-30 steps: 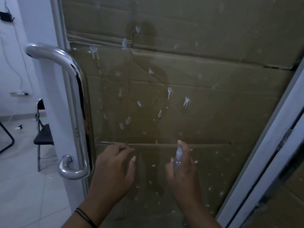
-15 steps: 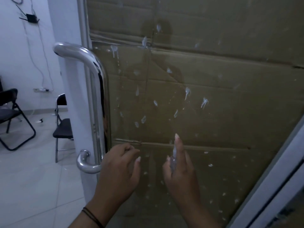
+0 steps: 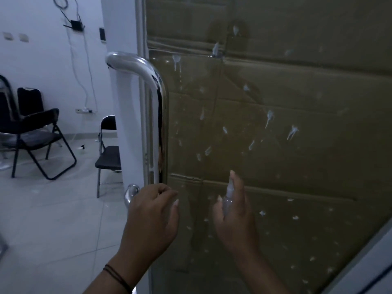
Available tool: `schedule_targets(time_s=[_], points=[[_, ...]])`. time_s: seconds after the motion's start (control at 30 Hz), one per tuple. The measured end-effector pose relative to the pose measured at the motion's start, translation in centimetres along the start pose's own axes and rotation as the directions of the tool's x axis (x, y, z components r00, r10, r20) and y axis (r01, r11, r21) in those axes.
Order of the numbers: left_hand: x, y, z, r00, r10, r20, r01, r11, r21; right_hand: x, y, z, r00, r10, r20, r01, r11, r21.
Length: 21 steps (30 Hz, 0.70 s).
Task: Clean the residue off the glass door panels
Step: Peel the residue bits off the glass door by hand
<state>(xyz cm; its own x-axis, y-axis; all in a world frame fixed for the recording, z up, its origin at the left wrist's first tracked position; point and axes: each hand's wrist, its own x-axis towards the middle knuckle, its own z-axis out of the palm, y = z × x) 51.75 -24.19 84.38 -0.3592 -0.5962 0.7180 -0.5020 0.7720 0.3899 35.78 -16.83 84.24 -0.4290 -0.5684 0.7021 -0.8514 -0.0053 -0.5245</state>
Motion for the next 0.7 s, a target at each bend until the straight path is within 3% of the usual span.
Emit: schedule_targets(time_s=[0.43, 0.7], points=[[-3.4, -1.7, 0.3, 0.995, -0.08, 0.051, 0.077, 0.995, 0.057, -6.5, 2.9, 2.8, 0.987, -0.003, 0.159, -0.005, 0.999, 0.052], [-5.3, -1.8, 0.5, 0.994, -0.076, 0.076, 0.071, 0.995, 0.068, -7.7, 3.1, 4.2, 0.968, 0.088, 0.236, -0.094, 0.995, 0.017]])
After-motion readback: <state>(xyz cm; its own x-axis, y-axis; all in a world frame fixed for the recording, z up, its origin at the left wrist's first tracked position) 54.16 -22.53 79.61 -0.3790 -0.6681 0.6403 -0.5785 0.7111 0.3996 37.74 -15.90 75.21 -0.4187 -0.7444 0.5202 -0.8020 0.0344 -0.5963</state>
